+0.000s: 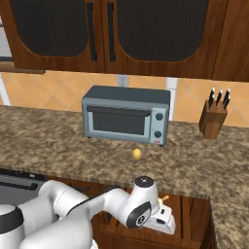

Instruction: Pick the rolling pin from the drawer and place it on the counter.

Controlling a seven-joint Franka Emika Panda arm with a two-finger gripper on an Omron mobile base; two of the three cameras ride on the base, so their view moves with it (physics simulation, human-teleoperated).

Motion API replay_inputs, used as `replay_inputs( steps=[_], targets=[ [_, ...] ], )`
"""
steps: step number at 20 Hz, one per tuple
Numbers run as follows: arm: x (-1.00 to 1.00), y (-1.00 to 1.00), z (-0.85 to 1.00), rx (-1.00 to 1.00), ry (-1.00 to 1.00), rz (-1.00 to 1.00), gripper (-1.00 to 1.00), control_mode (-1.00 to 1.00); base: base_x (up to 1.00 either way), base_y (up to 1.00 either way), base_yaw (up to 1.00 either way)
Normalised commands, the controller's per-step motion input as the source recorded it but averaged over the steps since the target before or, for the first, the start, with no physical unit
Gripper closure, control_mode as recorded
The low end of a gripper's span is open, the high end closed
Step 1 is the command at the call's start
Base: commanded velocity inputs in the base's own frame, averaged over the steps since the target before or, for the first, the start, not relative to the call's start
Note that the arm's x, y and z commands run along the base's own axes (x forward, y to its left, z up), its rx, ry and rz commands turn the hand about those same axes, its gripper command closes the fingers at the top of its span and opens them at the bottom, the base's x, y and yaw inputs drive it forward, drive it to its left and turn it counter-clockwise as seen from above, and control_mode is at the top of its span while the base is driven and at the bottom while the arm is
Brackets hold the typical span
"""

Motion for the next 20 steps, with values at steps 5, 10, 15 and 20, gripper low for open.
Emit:
replay_inputs(
  steps=[5,10,15,20],
  targets=[
    [-0.18,-0.31,-0.19,0.0,0.0,0.0,-1.0,-1.0,0.0,0.0,0.0],
    [-0.45,-0.38,-0.19,0.0,0.0,0.0,-1.0,-1.0,0.0,0.0,0.0],
    [-0.59,-0.4,-0.27,0.0,0.0,0.0,-1.0,-1.0,0.0,0.0,0.0],
    [-0.59,-0.36,-0.45,0.0,0.02,0.0,-1.0,-1.0,0.0,0.0,0.0]
  ],
)
